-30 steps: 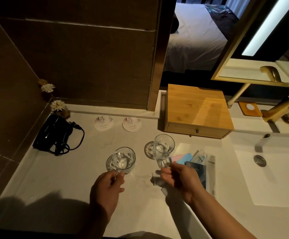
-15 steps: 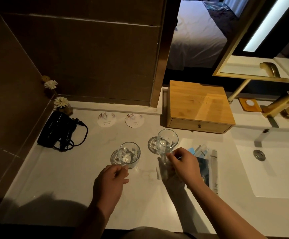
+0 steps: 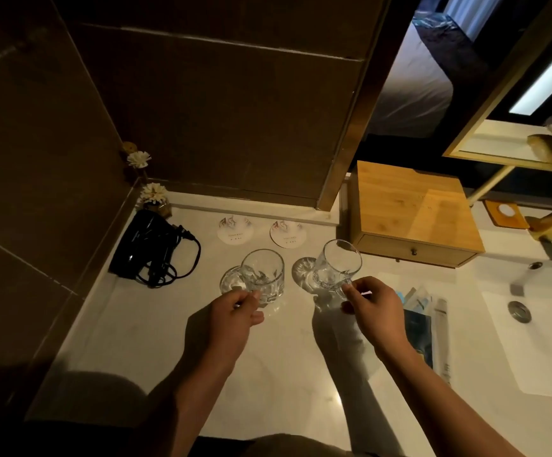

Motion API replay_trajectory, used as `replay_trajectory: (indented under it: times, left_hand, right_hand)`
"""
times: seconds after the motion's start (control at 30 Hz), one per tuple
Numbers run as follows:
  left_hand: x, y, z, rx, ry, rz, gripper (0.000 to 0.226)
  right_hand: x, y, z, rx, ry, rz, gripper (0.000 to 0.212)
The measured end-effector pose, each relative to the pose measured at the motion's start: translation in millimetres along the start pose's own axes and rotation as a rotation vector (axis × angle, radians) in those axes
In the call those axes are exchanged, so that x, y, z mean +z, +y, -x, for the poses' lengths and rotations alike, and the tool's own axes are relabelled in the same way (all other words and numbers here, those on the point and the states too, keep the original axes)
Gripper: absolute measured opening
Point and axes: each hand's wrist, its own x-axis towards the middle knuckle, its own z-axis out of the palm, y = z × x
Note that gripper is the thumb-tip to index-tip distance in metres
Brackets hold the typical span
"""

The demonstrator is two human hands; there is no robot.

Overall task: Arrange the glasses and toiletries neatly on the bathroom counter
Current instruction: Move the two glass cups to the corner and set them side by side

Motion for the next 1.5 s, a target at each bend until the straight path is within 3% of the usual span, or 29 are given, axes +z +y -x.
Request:
replay_trajectory:
  times: [0.33, 0.67, 1.5]
  left_hand:
    - [-28, 17, -66, 0.033, 0.023, 0.062, 0.023]
    - [-31, 30, -140, 0.032, 0.051, 0.138, 0.019]
    - [-18, 13, -165, 0.092, 0.045, 0.114, 0.018]
  right_hand:
    - [33, -47, -28, 0.028, 0.014, -0.142, 0.018]
    - [69, -74, -59, 0.036, -0.008, -0.13, 0.016]
    - [105, -70, -83, 0.028, 0.054, -0.081, 0.014]
